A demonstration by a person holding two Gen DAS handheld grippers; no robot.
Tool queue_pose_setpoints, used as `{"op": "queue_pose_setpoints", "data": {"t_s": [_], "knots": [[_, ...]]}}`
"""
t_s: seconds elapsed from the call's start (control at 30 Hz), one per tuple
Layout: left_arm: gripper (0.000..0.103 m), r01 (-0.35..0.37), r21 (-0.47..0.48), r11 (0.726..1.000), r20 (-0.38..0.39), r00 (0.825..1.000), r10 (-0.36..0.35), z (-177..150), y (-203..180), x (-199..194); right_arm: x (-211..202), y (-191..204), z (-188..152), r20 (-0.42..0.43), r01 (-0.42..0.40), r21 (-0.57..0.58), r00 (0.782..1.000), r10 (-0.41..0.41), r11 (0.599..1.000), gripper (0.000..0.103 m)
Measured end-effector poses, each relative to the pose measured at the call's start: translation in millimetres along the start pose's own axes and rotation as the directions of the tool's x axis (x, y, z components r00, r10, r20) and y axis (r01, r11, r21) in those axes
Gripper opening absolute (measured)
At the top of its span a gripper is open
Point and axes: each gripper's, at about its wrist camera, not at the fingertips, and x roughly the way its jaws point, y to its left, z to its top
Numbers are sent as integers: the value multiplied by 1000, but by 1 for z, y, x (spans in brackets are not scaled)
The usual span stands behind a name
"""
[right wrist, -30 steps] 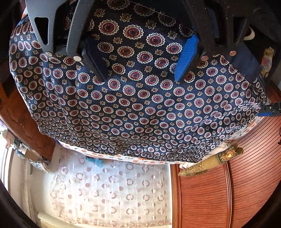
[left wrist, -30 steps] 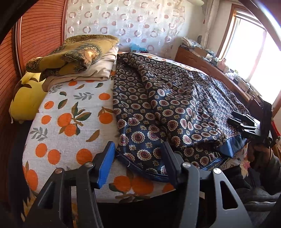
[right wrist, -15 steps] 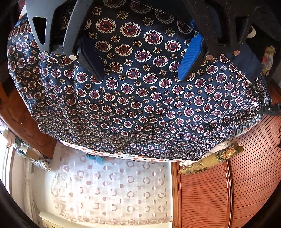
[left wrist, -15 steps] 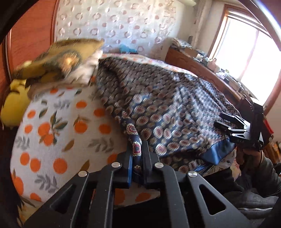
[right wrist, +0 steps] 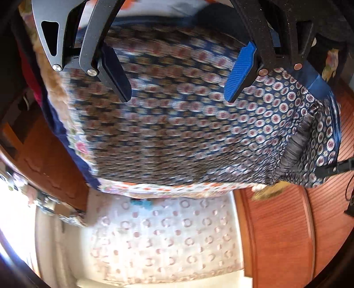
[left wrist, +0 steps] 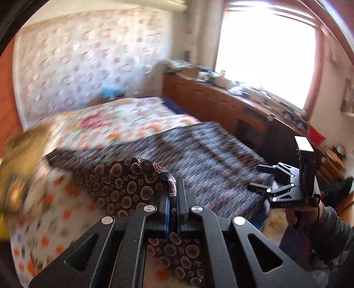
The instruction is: Fold small clothes
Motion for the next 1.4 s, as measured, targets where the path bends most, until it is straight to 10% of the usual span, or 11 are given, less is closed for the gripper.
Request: {"op": "queue_pose_setpoints", "data": {"t_s": [0.7, 0.77, 1.0, 1.4], "knots": [[5, 260, 265, 928, -169, 960, -221, 78, -185, 125, -67, -91, -50, 27, 100, 164, 994, -106, 981, 87], [5, 230, 273, 934, -182, 966, -185, 76, -184, 132, -70, -95, -51, 26, 103, 174, 994, -109, 979, 87], [72, 169, 220, 961, -159, 978, -135, 74, -143, 122, -68, -93, -40, 40, 85, 166, 995, -93, 982, 87], [76, -70, 87, 994, -213, 973, 87, 37, -10, 131, -10, -88, 26, 61, -32, 102, 998, 26, 994, 79]]}}
